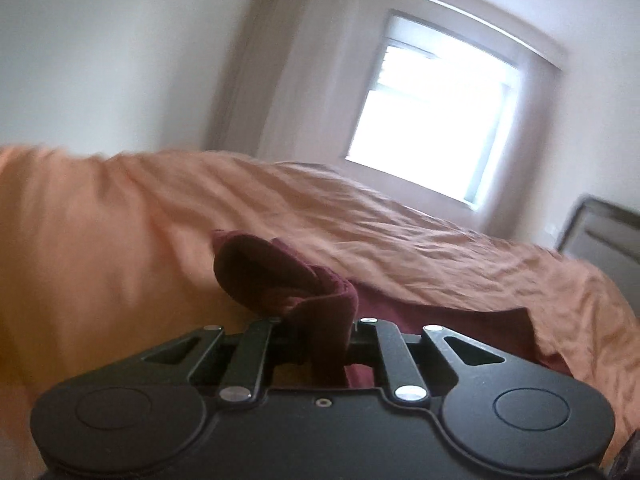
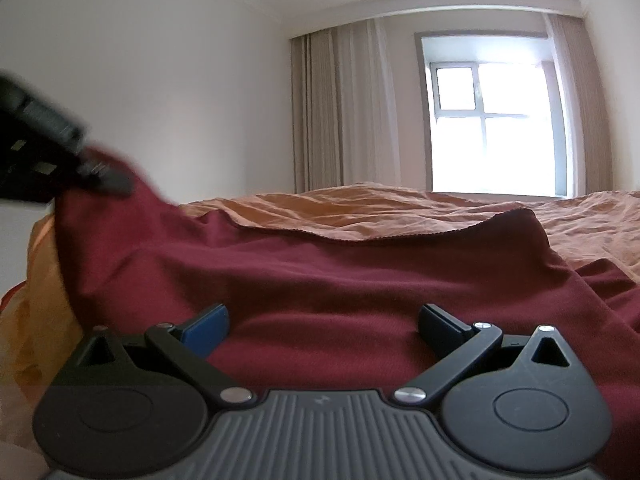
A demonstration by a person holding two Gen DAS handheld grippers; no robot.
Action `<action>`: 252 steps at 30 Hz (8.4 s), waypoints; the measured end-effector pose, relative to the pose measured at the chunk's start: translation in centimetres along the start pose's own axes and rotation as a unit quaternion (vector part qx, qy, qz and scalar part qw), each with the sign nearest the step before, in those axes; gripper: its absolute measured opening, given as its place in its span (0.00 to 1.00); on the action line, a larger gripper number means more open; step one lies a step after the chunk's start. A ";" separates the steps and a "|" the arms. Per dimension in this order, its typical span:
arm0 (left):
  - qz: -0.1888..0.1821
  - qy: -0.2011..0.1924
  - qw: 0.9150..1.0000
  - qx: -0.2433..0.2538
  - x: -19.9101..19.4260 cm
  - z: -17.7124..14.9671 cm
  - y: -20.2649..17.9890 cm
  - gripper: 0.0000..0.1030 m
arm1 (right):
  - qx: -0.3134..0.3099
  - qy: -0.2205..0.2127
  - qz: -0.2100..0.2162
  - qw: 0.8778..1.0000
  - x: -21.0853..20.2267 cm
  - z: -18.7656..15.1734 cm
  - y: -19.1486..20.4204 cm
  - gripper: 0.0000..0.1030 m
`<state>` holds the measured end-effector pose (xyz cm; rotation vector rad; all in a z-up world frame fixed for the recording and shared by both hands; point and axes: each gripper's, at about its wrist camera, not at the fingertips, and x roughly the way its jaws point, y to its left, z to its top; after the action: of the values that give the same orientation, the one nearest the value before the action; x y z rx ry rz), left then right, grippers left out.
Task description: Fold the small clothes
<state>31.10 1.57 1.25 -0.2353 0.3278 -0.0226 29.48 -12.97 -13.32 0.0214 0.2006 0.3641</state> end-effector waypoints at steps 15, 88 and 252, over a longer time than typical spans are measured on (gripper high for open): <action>-0.257 0.049 0.940 0.218 2.1 -2.4 -20.7 0.11 | -0.081 0.056 -0.138 0.986 -14.7 -3.4 -3.6 1.00; -0.106 0.126 0.982 -0.090 3.3 -6.3 -8.4 0.66 | 0.211 -0.028 -0.177 0.961 -8.9 5.5 -11.6 0.23; -0.177 0.208 0.962 0.005 10.7 -3.4 -7.9 0.45 | 0.195 0.050 0.008 0.980 -2.7 1.1 -20.0 0.40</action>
<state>40.29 -7.50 -3.45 -0.2775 0.7004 -0.4326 34.22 -32.59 -12.87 0.3924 0.3688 0.3380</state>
